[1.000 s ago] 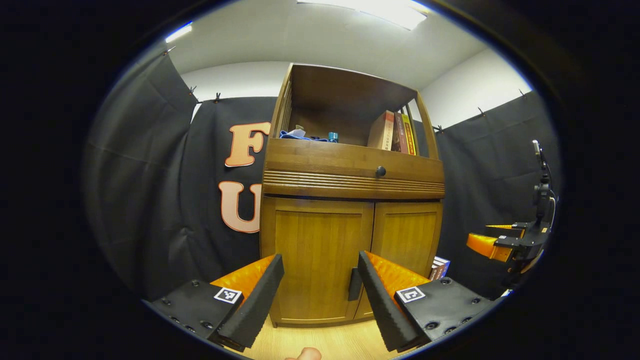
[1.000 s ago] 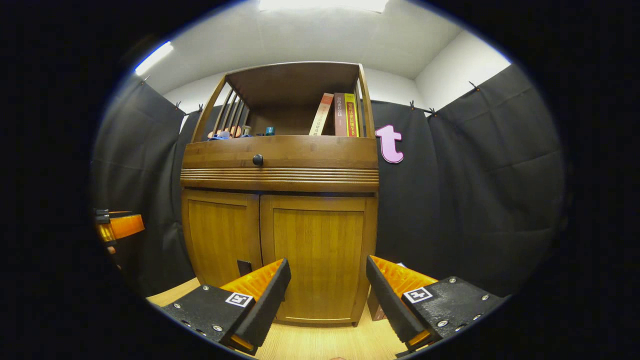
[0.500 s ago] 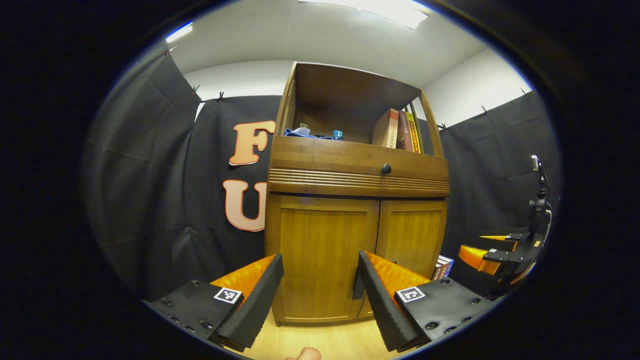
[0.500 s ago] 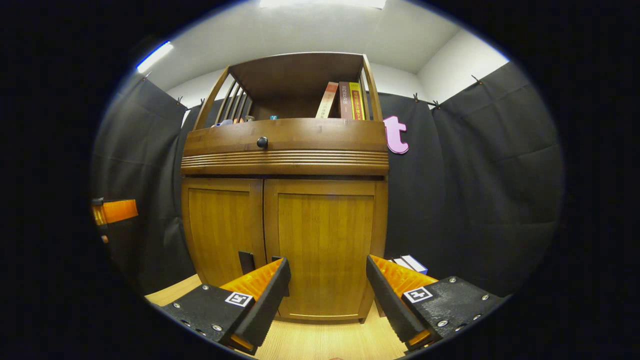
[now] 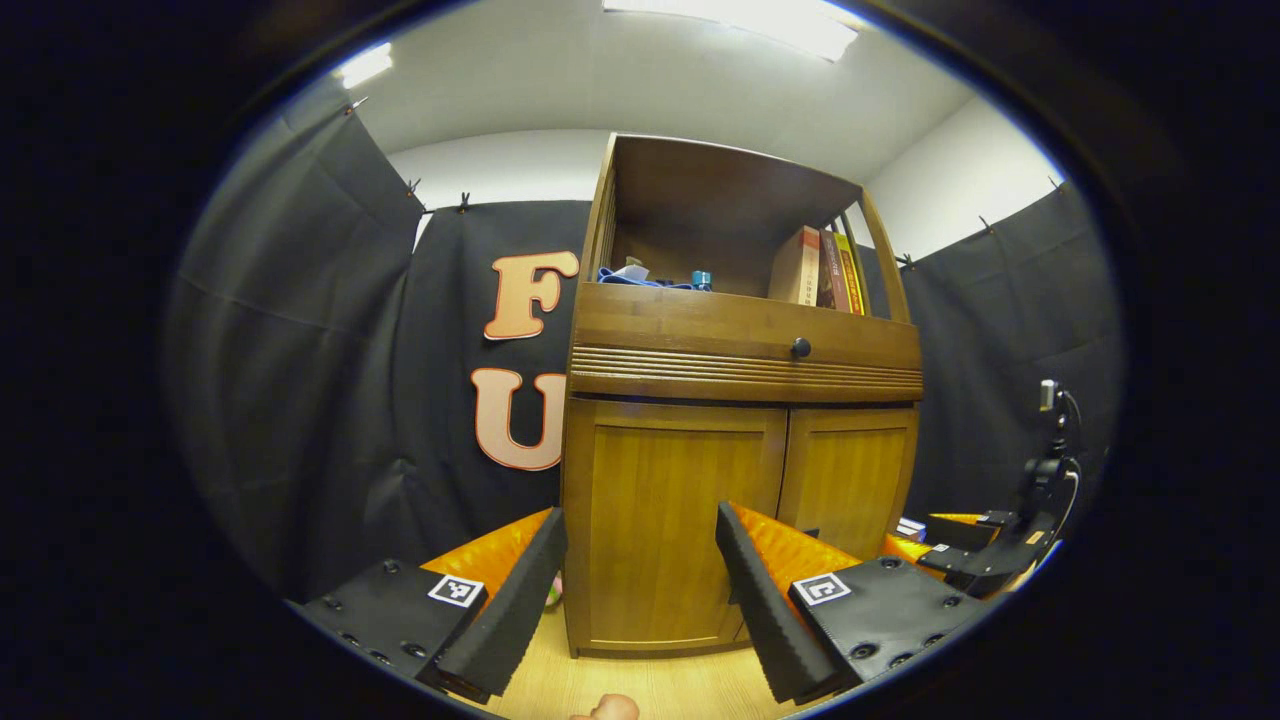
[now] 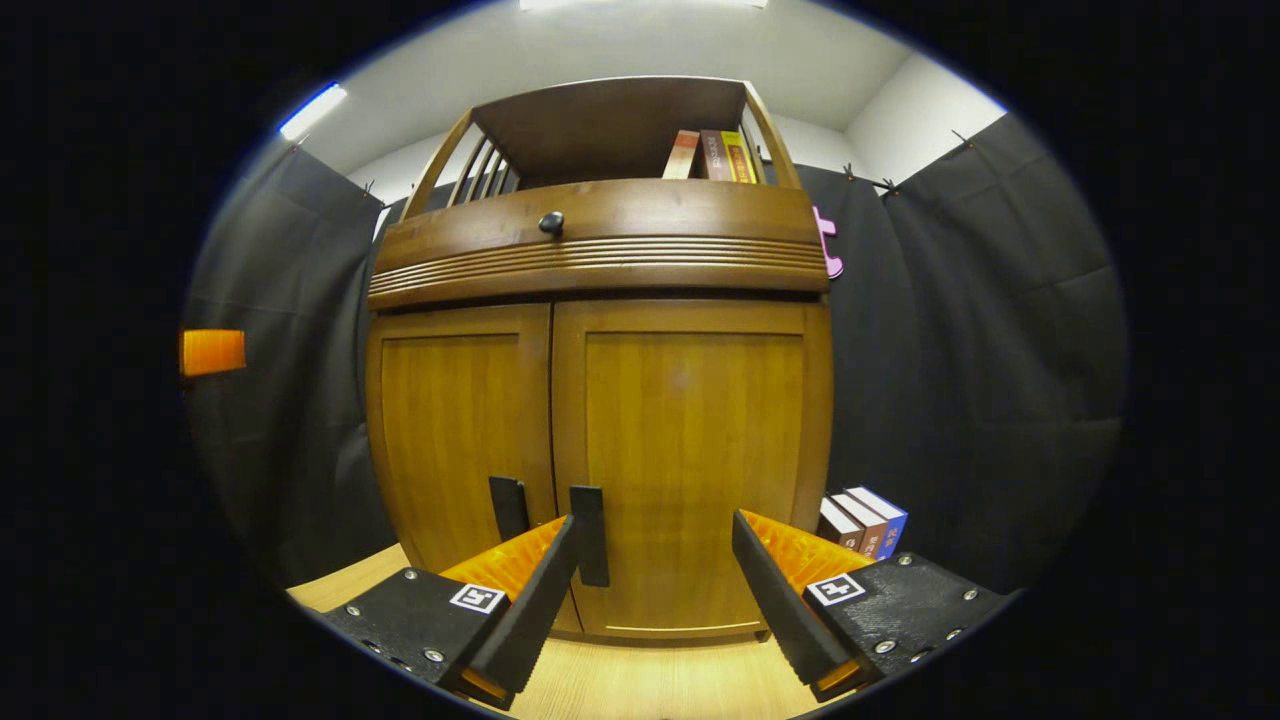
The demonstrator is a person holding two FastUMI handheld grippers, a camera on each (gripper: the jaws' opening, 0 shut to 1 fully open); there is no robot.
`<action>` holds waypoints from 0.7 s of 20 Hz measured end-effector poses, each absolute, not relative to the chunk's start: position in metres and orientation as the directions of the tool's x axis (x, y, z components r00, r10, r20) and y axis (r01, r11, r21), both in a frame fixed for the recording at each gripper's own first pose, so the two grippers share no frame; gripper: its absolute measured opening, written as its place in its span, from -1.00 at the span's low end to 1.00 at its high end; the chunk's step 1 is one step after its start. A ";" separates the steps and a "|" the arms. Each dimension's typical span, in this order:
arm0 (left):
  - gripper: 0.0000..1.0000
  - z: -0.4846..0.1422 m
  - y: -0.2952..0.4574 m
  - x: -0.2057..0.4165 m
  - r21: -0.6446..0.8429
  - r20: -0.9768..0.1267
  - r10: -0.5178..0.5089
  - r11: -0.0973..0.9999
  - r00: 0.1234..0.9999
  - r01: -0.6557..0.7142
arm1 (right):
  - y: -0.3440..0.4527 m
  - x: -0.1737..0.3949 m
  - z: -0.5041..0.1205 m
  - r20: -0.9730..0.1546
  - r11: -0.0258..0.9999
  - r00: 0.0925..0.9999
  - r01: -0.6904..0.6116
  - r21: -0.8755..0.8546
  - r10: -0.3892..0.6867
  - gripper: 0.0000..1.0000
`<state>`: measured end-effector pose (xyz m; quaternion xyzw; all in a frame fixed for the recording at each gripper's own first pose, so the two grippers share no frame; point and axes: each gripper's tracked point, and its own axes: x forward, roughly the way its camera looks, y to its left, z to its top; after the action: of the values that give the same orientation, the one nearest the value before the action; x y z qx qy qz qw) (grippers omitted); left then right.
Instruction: Open the right door of the double-door shoe cabinet with the right hand, and open the left door with the left hand.
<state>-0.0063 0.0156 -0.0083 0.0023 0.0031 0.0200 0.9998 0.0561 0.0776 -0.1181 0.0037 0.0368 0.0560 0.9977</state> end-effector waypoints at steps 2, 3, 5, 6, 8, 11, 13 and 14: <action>0.90 -0.011 0.015 -0.006 0.016 -0.017 0.037 0.999 0.999 -0.036 | 0.094 0.064 -0.134 -0.085 0.991 0.987 -0.137 0.011 0.137 0.88; 0.96 -0.012 0.015 -0.006 0.020 -0.019 0.035 0.999 0.999 -0.034 | 0.101 0.069 -0.139 -0.087 0.989 0.985 -0.146 0.013 0.147 0.88; 0.93 -0.014 0.016 -0.007 0.023 -0.023 0.032 0.999 0.999 -0.031 | 0.109 0.081 -0.152 -0.085 0.988 0.985 -0.151 0.006 0.151 0.88; 0.93 -0.017 0.016 -0.007 0.025 -0.026 0.030 0.999 0.999 -0.029 | 0.111 0.088 -0.160 -0.087 0.989 0.985 -0.148 0.000 0.148 0.88; 0.94 -0.020 0.019 -0.008 0.033 -0.032 0.031 0.999 0.999 -0.030 | 0.117 0.100 -0.173 -0.092 0.989 0.985 -0.145 -0.006 0.144 0.87; 0.94 -0.024 0.026 -0.009 0.040 -0.035 0.042 0.998 0.999 -0.040 | 0.127 0.116 -0.189 -0.112 0.989 0.983 -0.148 -0.009 0.146 0.80; 0.97 -0.027 0.030 -0.006 0.040 -0.035 0.047 0.998 0.998 -0.046 | 0.130 0.128 -0.199 -0.130 0.989 0.980 -0.150 0.001 0.148 0.89; 0.93 -0.028 0.031 -0.006 0.039 -0.036 0.046 0.998 0.998 -0.045 | 0.131 0.133 -0.203 -0.136 0.989 0.980 -0.147 0.010 0.147 0.64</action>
<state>-0.0062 0.0312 -0.0284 0.0192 0.0182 0.0229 0.9994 0.1333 0.1310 -0.2029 0.0001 0.0682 0.0738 0.9949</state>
